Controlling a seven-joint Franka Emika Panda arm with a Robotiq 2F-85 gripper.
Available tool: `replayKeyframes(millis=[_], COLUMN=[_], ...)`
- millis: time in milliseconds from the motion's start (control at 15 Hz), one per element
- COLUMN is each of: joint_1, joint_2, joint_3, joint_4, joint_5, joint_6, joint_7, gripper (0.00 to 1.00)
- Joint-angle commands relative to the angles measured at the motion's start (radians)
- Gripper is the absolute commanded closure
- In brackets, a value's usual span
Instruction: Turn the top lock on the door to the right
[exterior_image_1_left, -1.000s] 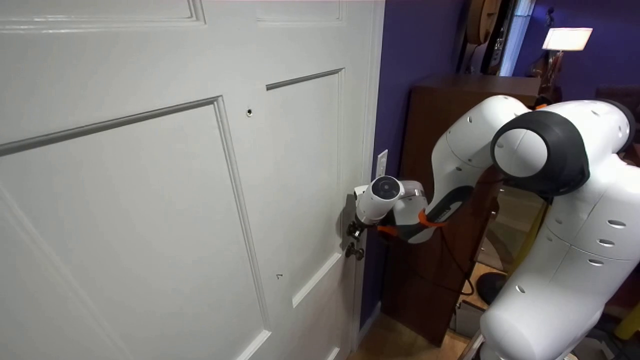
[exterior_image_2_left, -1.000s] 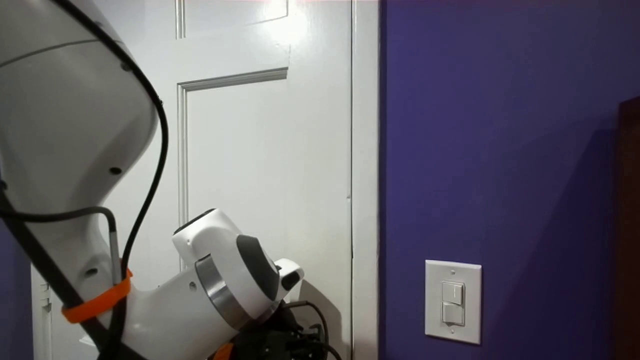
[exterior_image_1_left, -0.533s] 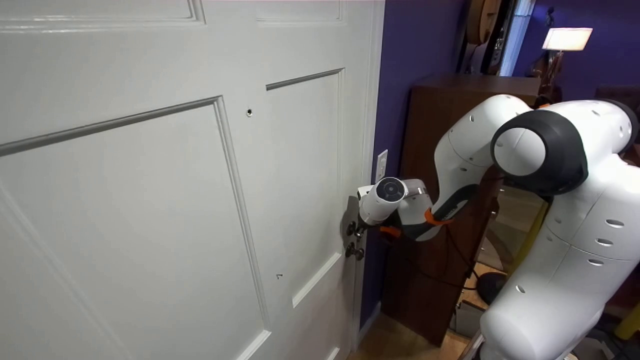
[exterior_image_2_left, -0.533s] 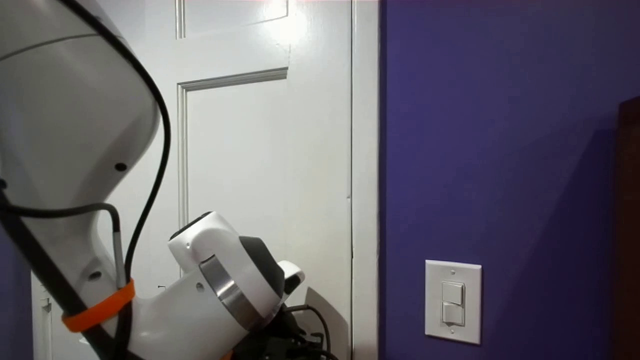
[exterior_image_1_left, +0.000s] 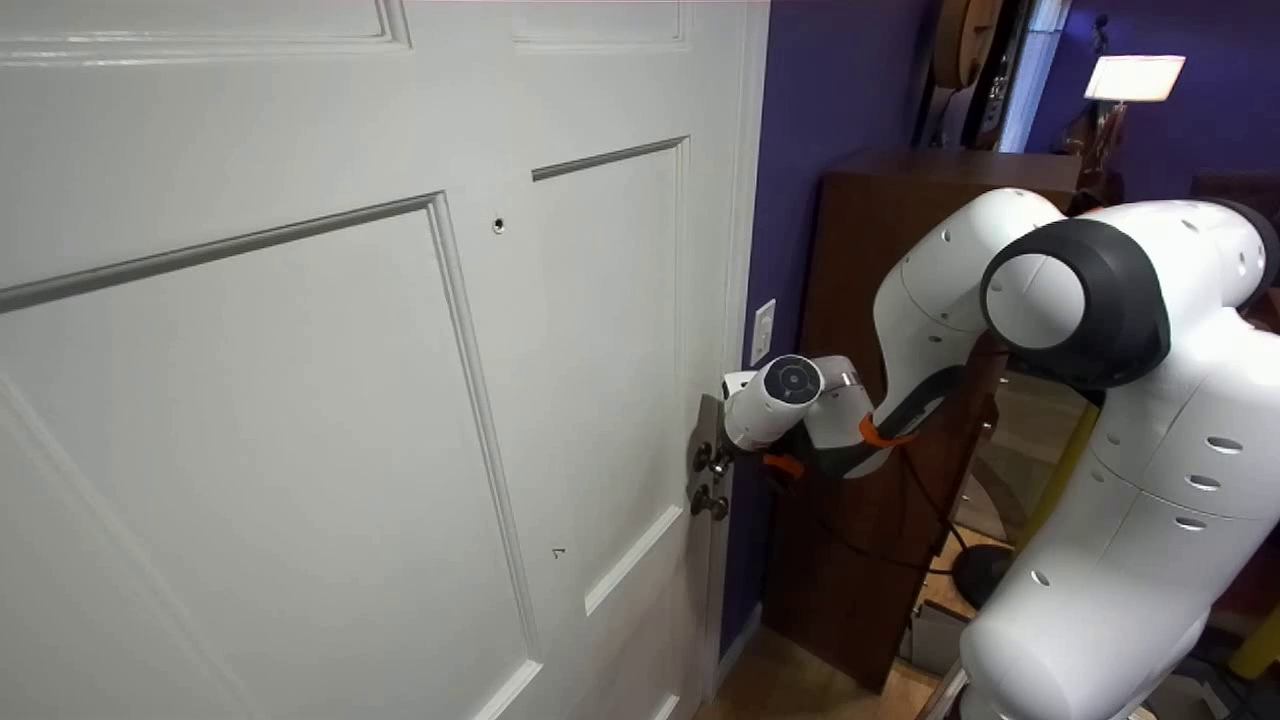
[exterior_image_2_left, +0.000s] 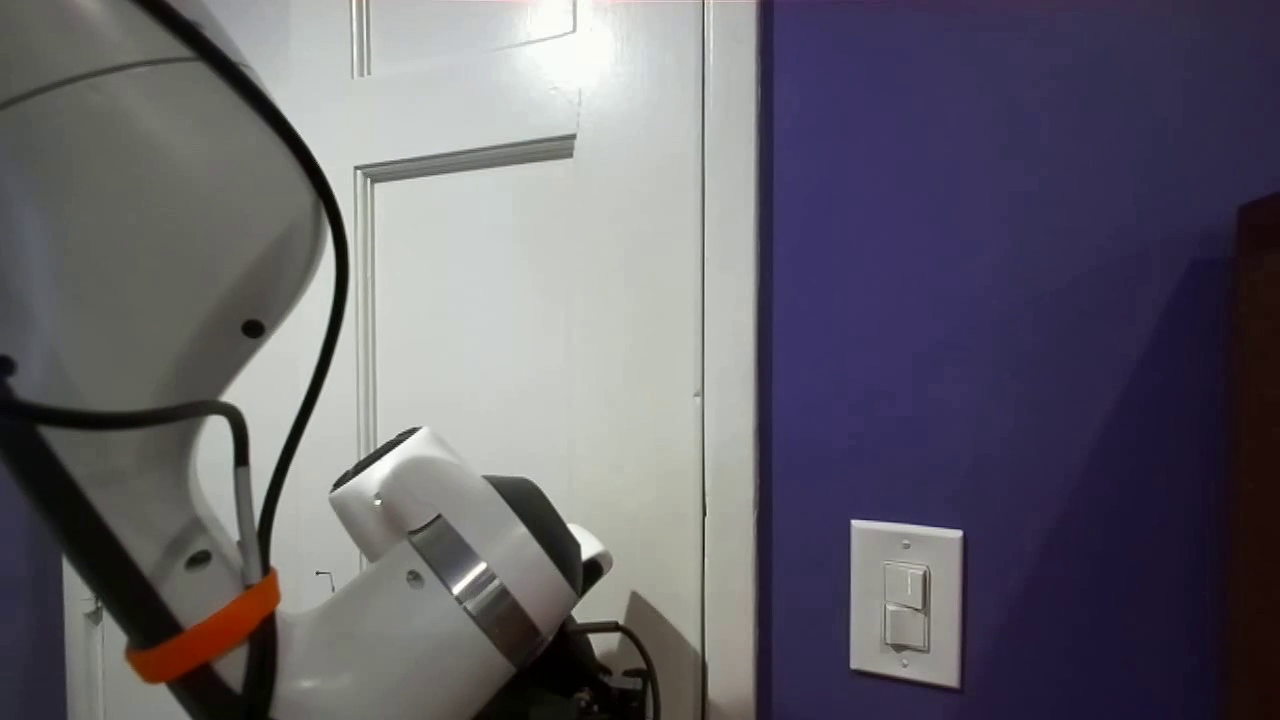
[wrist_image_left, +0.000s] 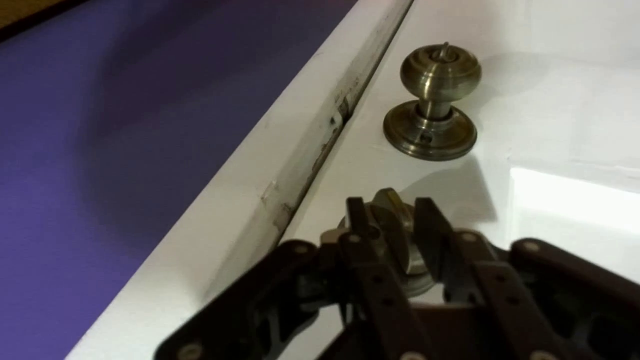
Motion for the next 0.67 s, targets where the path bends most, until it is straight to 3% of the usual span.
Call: replayKeyframes(millis=[0,200,267,333,400,467,600], joint_1=[0.001,-0.001,-0.001,-0.002,-0.002,-0.002,-0.001], joint_2=[0.003,0.011,0.011,0.011,0.012,0.015,0.022], joint_3=[0.0,-0.003,-0.003,-0.003,-0.003,-0.003,-0.002], joint_4=[0.016,0.046,0.053,0.061,0.068,0.072,0.077], joint_5=[-0.069,-0.149,-0.173,-0.196,-0.218,-0.237,-0.27], joint_6=[0.045,0.07,0.072,0.077,0.079,0.08,0.082], joint_7=[0.069,0.125,0.148,0.17,0.195,0.217,0.259], gripper=[0.37,0.16,0.14,0.27,0.47,0.48,0.62])
